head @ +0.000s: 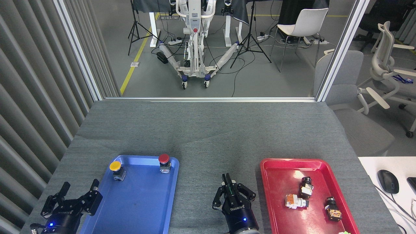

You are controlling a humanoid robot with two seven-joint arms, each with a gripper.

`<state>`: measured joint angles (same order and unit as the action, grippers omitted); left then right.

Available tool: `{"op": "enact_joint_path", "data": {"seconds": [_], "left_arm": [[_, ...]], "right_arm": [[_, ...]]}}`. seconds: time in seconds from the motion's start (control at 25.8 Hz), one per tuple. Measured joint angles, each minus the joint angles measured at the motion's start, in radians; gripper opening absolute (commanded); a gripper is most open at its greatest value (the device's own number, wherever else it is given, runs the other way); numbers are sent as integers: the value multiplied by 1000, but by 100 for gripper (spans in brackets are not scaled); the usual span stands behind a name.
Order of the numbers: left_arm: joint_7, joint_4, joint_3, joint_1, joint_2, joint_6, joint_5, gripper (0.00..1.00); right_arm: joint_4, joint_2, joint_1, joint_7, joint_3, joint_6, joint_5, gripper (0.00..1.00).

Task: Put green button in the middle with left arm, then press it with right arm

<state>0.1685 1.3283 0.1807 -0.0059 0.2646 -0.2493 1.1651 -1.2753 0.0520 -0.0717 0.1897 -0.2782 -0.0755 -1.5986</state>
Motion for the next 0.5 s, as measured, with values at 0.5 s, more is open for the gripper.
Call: {"op": "enact_joint_path", "data": {"seconds": [0.5], "left_arm": [[6, 24, -2, 20, 7, -45, -20, 99]], "right_arm": [[-145, -33, 131, 20, 221, 44, 14, 100]]}}
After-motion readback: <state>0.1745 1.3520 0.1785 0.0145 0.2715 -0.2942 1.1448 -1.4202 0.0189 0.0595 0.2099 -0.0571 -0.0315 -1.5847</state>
